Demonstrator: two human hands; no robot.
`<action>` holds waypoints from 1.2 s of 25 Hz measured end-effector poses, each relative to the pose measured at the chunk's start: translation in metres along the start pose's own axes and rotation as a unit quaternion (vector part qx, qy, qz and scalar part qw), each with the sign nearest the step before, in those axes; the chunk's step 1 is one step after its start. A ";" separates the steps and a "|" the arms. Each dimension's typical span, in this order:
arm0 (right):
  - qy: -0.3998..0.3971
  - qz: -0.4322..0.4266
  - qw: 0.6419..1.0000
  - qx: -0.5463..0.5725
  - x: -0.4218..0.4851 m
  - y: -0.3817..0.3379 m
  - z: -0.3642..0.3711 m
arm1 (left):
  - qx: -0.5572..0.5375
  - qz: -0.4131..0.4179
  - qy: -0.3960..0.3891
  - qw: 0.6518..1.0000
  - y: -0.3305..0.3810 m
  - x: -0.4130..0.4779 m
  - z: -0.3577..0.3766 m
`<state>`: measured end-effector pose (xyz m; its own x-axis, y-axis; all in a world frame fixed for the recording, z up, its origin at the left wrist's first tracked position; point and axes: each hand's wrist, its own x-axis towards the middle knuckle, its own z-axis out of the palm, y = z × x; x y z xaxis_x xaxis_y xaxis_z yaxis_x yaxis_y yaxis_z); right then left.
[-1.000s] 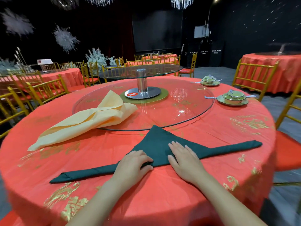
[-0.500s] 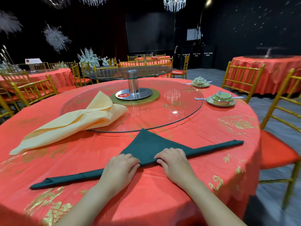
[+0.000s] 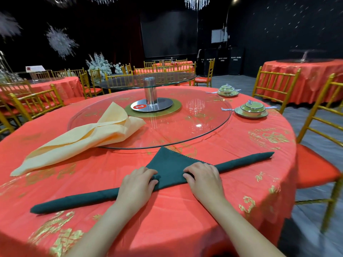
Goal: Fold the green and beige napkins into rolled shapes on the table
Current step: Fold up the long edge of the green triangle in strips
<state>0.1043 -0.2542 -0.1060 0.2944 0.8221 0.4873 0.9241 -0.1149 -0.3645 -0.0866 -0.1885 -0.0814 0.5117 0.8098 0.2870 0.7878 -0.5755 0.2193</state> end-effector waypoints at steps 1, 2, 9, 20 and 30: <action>-0.006 0.005 1.000 0.000 0.001 -0.001 0.000 | 0.003 0.015 0.010 1.000 0.003 0.001 0.001; -0.006 0.006 1.000 -0.001 0.001 -0.002 0.000 | -0.007 0.030 0.016 0.999 0.010 0.004 0.001; -0.069 -0.012 0.997 -0.017 0.004 0.002 -0.002 | 0.000 -0.010 -0.071 0.997 0.055 0.027 0.023; -0.224 0.053 0.969 -0.085 0.016 -0.013 -0.005 | 0.029 -0.024 -0.108 0.993 0.053 0.026 0.033; -0.248 0.141 0.947 -0.146 0.026 0.079 -0.036 | 0.032 -0.024 -0.094 0.995 0.052 0.026 0.036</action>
<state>0.1934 -0.2617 -0.0932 0.4552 0.8887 -0.0552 0.8754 -0.4580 -0.1545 -0.0199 -0.1926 -0.0965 0.5229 0.8469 0.0963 0.8302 -0.5317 0.1675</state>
